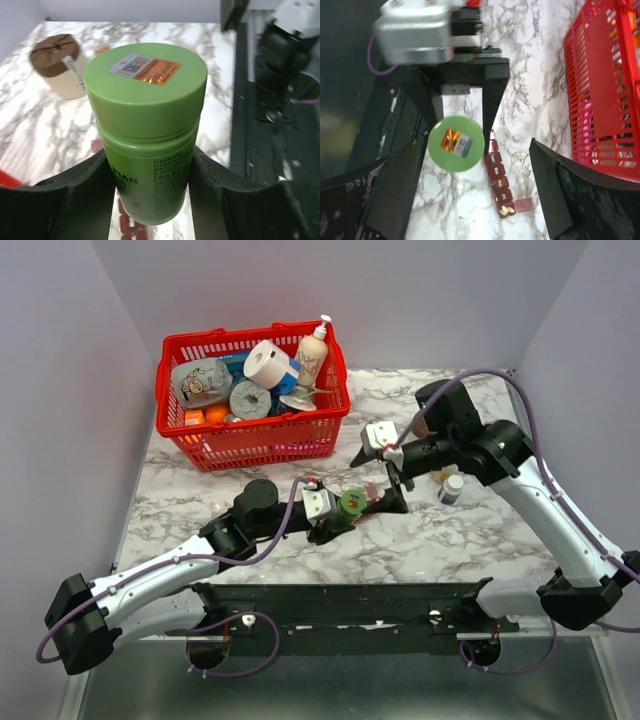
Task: Sort the pills into containers
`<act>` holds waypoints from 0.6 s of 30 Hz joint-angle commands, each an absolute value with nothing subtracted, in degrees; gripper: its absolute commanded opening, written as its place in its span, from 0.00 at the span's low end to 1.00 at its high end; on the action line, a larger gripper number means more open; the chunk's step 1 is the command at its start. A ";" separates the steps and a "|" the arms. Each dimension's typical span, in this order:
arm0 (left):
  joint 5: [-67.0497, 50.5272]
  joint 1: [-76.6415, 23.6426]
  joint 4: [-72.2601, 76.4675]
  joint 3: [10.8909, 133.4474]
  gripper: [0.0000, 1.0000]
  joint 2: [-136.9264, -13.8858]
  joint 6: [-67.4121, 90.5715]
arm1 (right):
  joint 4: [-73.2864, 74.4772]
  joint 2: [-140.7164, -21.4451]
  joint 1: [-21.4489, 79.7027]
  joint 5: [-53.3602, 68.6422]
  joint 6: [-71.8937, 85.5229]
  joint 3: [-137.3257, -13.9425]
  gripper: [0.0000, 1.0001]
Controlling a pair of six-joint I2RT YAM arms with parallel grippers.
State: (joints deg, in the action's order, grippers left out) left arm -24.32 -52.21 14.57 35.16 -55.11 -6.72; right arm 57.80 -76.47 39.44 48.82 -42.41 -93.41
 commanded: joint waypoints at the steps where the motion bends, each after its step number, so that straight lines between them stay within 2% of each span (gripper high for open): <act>1: -38.31 -51.42 5.72 38.05 0.00 -53.61 -8.79 | 70.12 -74.97 39.38 55.28 -65.90 -92.37 1.00; 5: -44.11 -50.80 2.20 40.51 0.00 -55.37 -9.67 | 81.79 -76.64 39.46 62.04 -81.69 -92.64 1.00; 8: -47.10 -50.28 0.44 42.27 0.00 -57.03 -10.11 | 87.34 -79.01 39.99 63.98 -87.42 -93.51 1.00; 13: -50.18 -49.40 0.17 44.12 0.00 -59.32 -10.02 | 85.70 -79.98 42.70 61.89 -85.96 -91.32 0.97; 18: -51.85 -47.73 2.45 44.03 0.00 -59.77 -8.27 | 82.45 -78.58 43.86 60.12 -83.15 -89.91 0.89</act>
